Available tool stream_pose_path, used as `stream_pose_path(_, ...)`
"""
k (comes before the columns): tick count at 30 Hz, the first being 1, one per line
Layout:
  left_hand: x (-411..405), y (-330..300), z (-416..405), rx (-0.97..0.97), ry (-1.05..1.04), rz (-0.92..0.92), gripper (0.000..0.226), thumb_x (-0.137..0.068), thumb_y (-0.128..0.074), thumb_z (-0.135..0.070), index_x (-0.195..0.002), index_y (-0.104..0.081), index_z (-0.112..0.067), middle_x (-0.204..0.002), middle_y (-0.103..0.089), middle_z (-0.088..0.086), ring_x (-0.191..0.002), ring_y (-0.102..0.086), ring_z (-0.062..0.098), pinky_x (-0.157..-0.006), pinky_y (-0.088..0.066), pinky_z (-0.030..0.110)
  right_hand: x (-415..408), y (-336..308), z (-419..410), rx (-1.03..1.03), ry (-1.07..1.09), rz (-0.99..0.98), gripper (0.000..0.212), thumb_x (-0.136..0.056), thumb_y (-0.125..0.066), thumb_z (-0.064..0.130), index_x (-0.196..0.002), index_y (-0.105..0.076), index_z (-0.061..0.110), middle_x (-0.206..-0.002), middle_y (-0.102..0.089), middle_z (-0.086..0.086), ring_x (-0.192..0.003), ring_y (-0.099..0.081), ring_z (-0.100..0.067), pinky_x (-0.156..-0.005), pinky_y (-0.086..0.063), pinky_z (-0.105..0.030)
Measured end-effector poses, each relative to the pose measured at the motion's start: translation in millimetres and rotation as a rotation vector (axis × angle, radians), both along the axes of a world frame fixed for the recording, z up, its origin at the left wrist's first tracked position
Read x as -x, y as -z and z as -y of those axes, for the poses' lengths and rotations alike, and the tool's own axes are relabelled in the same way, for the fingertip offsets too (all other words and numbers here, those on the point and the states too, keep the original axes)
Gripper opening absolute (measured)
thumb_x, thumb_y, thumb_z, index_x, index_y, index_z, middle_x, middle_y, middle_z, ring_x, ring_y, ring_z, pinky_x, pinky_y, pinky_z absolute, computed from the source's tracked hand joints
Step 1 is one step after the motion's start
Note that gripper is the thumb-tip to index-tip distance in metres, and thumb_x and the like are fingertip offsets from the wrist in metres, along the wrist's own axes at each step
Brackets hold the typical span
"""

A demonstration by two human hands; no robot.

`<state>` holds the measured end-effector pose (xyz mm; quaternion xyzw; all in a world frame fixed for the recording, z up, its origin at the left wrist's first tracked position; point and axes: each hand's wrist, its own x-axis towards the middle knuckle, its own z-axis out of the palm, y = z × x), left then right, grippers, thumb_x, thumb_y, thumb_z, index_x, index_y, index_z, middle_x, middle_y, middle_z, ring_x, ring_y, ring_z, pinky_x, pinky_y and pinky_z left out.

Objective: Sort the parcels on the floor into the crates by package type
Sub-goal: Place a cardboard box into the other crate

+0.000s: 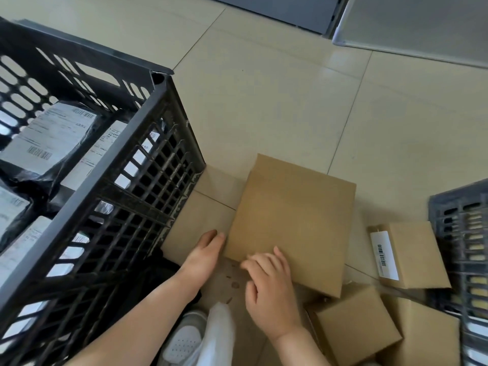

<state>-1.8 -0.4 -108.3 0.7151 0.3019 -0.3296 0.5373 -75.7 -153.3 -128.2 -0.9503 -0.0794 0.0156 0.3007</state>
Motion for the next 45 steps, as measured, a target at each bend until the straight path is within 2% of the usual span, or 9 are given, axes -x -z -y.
stream_pose_path(8, 11.1, -2.3, 8.2, 0.071, 0.075, -0.029, 0.066, -0.091, -0.060, -0.052, -0.148, -0.036, -0.030, -0.122, -0.062, -0.005, -0.110, -0.062, 0.016, -0.101, -0.049, 0.037, 0.9, -19.6, 13.3, -0.542, 0.380, -0.095, 0.039, -0.079, -0.045, 0.013, -0.103, -0.068, 0.033, -0.112, -0.068, 0.011, -0.108, -0.063, -0.008, -0.106, -0.038, -0.018)
stream_pose_path(12, 12.1, -2.9, 9.6, 0.068, 0.114, -0.023, 0.070, -0.092, -0.056, -0.054, -0.152, -0.026, -0.032, -0.126, -0.056, -0.008, -0.115, -0.056, 0.014, -0.105, -0.044, 0.034, -10.0, -18.0, 61.2, -0.409, 0.943, -0.142, 0.052, -0.091, -0.056, 0.009, -0.138, -0.045, 0.028, -0.140, -0.052, -0.001, -0.116, -0.059, -0.027, -0.100, -0.049, -0.046)
stream_pose_path(15, 12.5, -6.2, 9.6, 0.064, 0.129, -0.015, 0.068, -0.096, -0.052, -0.052, -0.154, -0.022, -0.033, -0.137, -0.050, -0.006, -0.114, -0.050, 0.012, -0.105, -0.040, 0.030, -9.7, -17.3, 88.9, -0.409, 1.085, -0.327, 0.064, -0.095, -0.057, 0.017, -0.152, -0.027, 0.018, -0.156, -0.036, -0.008, -0.136, -0.044, -0.032, -0.109, -0.040, -0.045)
stream_pose_path(23, 25.8, -9.3, 10.6, 0.067, 0.144, 0.030, 0.059, -0.099, -0.048, -0.049, -0.152, -0.028, -0.031, -0.145, -0.045, -0.004, -0.113, -0.044, 0.009, -0.099, -0.034, 0.023, -1.2, -16.2, 96.2, -0.609, 1.041, -0.632, 0.054, -0.099, -0.052, 0.041, -0.146, -0.043, 0.016, -0.140, -0.054, -0.003, -0.125, -0.050, -0.024, -0.107, -0.039, -0.041)
stream_pose_path(32, 33.9, -7.0, -11.9, 0.176, -0.126, 0.148, 0.065, -0.087, -0.051, -0.067, -0.141, -0.050, -0.032, -0.136, -0.058, -0.007, -0.125, -0.053, 0.012, -0.115, -0.034, 0.039, 2.7, -58.8, 88.9, -0.790, 0.953, -0.493, 0.042, -0.098, -0.054, 0.049, -0.138, -0.051, 0.036, -0.101, -0.054, 0.030, -0.099, -0.052, -0.003, -0.094, -0.036, -0.029)
stream_pose_path(35, 36.2, -10.7, -16.9, 0.223, -0.162, 0.245, 0.056, -0.097, -0.034, -0.061, -0.135, -0.057, -0.026, -0.128, -0.065, -0.006, -0.123, -0.056, 0.011, -0.113, -0.037, 0.038, 10.1, -69.1, 87.1, -0.872, 0.968, -0.434, 0.059, -0.092, -0.053, 0.063, -0.142, -0.052, 0.031, -0.121, -0.059, 0.021, -0.115, -0.053, -0.005, -0.105, -0.036, -0.032)
stream_pose_path(39, 39.9, -24.2, -21.0, 0.276, -0.225, 0.368, 0.054, -0.105, -0.021, -0.047, -0.126, -0.062, -0.019, -0.117, -0.072, -0.005, -0.114, -0.063, 0.009, -0.103, -0.043, 0.033, 19.1, -80.1, 88.1, -0.971, 0.947, -0.442, 0.116, -0.046, -0.050, 0.101, -0.143, -0.048, 0.038, -0.144, -0.053, 0.012, -0.136, -0.045, -0.013, -0.119, -0.029, -0.044)
stream_pose_path(42, 43.7, -30.8, -23.5, 0.320, -0.255, 0.449, 0.055, -0.106, -0.019, -0.042, -0.124, -0.061, -0.013, -0.117, -0.071, 0.002, -0.116, -0.062, 0.016, -0.105, -0.042, 0.038, 24.4, -85.9, 89.5, -1.053, 0.919, -0.438, 0.080, -0.046, -0.047, 0.101, -0.107, -0.061, 0.051, -0.119, -0.064, 0.021, -0.123, -0.052, -0.007, -0.116, -0.030, -0.038)
stream_pose_path(45, 47.0, -31.9, -27.4, 0.365, -0.249, 0.519, 0.056, -0.106, -0.019, -0.042, -0.128, -0.060, -0.010, -0.125, -0.067, 0.007, -0.124, -0.057, 0.023, -0.107, -0.038, 0.042, 28.9, -83.6, 92.5, -1.022, 0.936, -0.399, 0.081, -0.043, -0.047, 0.104, -0.103, -0.064, 0.051, -0.125, -0.064, 0.017, -0.127, -0.051, -0.010, -0.115, -0.030, -0.039)
